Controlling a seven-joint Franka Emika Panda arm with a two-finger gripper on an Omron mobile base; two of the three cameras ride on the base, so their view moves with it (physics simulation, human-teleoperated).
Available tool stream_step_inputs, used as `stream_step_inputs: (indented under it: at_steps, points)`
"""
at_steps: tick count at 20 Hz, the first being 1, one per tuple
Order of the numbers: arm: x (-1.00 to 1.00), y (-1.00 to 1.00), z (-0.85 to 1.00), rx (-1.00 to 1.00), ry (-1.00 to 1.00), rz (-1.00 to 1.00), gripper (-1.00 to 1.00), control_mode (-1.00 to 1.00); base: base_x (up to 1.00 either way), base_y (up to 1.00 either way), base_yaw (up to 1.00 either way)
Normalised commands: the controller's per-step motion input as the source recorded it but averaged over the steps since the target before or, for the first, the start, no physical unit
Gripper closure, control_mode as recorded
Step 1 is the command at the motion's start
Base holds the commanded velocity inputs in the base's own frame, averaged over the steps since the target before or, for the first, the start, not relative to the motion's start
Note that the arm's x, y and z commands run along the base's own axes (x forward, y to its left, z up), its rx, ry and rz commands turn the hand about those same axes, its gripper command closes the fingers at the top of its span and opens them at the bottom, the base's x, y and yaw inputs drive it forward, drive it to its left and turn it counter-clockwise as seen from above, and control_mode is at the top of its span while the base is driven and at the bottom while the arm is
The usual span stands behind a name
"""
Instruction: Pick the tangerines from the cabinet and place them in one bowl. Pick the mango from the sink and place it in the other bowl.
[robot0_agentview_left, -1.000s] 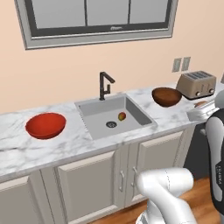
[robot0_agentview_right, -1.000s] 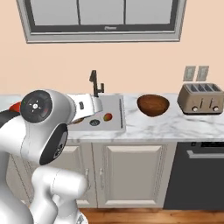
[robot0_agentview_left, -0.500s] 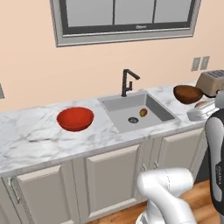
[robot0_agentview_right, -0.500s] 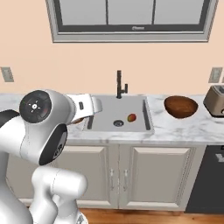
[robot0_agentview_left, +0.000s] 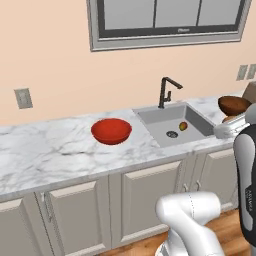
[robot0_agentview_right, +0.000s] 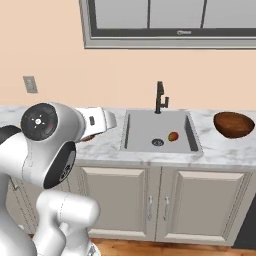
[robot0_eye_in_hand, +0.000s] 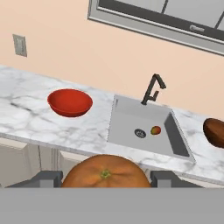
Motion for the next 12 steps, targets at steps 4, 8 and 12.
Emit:
stream_step_inputs:
  at_steps: [4, 8, 12]
  points:
    - [0.00, 0.00, 0.00, 0.00, 0.00, 0.00, 1.00, 1.00, 0.40, 0.33, 0.03]
    - [0.00, 0.00, 0.00, 0.00, 0.00, 0.00, 1.00, 1.00, 0.55, 0.25, 0.04]
    - [0.00, 0.00, 0.00, 0.00, 0.00, 0.00, 1.00, 1.00, 0.44, 0.26, 0.08]
